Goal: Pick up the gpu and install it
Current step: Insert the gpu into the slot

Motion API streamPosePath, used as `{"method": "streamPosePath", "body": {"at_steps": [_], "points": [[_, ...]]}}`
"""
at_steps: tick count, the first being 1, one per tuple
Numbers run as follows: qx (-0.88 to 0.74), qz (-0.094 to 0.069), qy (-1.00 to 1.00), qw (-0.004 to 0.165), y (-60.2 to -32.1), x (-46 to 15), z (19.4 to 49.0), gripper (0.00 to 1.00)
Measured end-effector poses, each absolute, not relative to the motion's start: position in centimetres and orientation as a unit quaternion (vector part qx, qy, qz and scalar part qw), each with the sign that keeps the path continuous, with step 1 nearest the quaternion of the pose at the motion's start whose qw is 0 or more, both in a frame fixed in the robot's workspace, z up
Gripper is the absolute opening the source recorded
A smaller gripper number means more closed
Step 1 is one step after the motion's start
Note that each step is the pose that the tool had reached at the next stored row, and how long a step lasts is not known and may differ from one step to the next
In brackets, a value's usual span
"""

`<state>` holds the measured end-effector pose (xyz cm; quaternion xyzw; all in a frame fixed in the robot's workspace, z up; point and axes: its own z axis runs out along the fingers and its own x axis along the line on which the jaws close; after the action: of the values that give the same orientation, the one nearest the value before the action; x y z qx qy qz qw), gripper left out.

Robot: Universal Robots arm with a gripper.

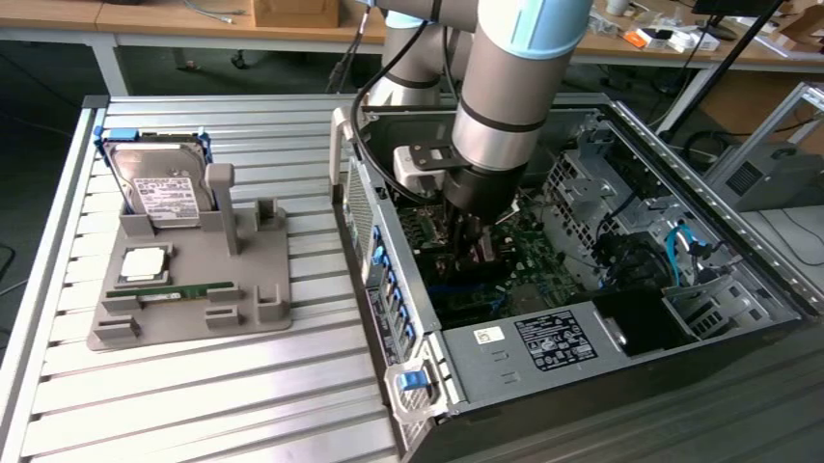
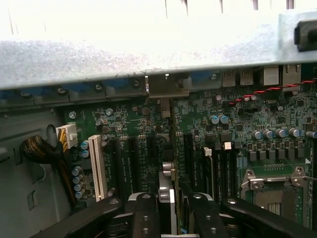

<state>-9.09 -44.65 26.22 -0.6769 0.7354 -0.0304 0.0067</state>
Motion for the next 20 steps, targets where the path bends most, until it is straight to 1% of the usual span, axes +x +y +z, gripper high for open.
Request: {"method": "streamPosePath", "body": {"at_steps": [6,20], "points": [[-0.677,-0.033,0.735,0.005,-44.64,-9.08,26.2,0.27],[-0.677,-0.033,0.735,0.005,-44.64,-9.32,26.17,0.27]]}}
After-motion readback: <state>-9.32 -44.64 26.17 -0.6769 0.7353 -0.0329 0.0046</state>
